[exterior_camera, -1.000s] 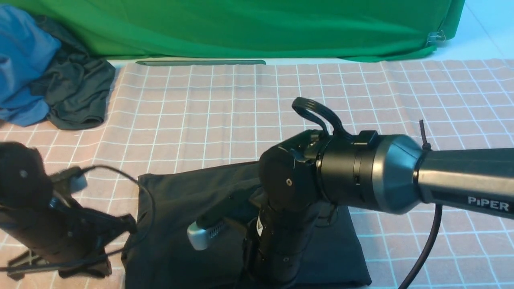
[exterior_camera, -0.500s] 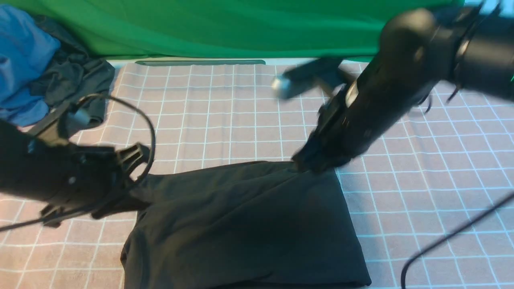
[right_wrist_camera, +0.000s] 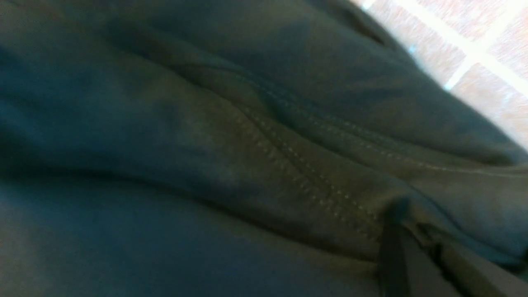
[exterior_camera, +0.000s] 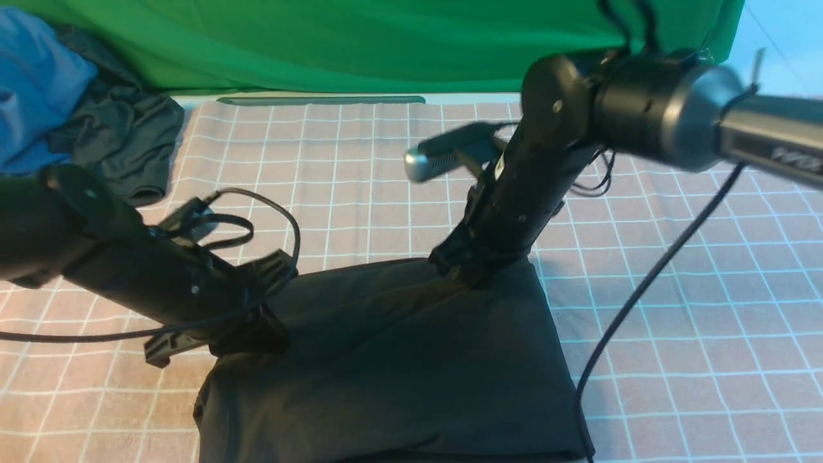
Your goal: Fold a long-sleeved shirt over a pink coffee tablecloth.
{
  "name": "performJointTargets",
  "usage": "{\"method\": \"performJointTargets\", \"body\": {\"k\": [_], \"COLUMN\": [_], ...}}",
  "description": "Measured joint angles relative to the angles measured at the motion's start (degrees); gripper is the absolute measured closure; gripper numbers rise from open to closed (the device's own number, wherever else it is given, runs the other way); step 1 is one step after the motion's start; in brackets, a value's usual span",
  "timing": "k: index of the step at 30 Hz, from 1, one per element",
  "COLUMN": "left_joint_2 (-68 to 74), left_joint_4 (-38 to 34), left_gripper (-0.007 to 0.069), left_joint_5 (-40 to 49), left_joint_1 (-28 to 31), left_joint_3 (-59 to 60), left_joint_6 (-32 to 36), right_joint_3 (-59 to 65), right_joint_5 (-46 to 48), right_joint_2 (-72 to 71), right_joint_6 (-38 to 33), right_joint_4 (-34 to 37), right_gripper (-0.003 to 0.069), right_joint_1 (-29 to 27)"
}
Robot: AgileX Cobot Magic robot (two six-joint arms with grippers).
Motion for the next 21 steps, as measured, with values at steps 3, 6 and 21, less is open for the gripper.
{"method": "performJointTargets", "body": {"k": [3,6,21], "left_joint_2": [2.3,2.5,-6.5], "left_joint_4": [1.8,4.0,10.4], "left_gripper": [0.0610,0.0610,0.0592], "left_joint_5": [-0.3,-0.8,-2.4], "left_joint_1": [0.0,0.0,0.5], "left_joint_3": [-0.1,-0.5,-5.0], "left_joint_6": [-1.3,-4.2,-5.3], "right_joint_3": [-0.1,-0.1,-0.5], "right_joint_5": [1.4,2.8,3.9], "right_joint_2": [1.8,2.5,-9.3], "right_joint_6": [0.0,1.1,-0.2], "right_joint_4": [-0.2,-3.1,-6.3], "right_gripper": [0.0621,0.0621,0.0621], "right_joint_1": [0.2,0.2,-0.2]}}
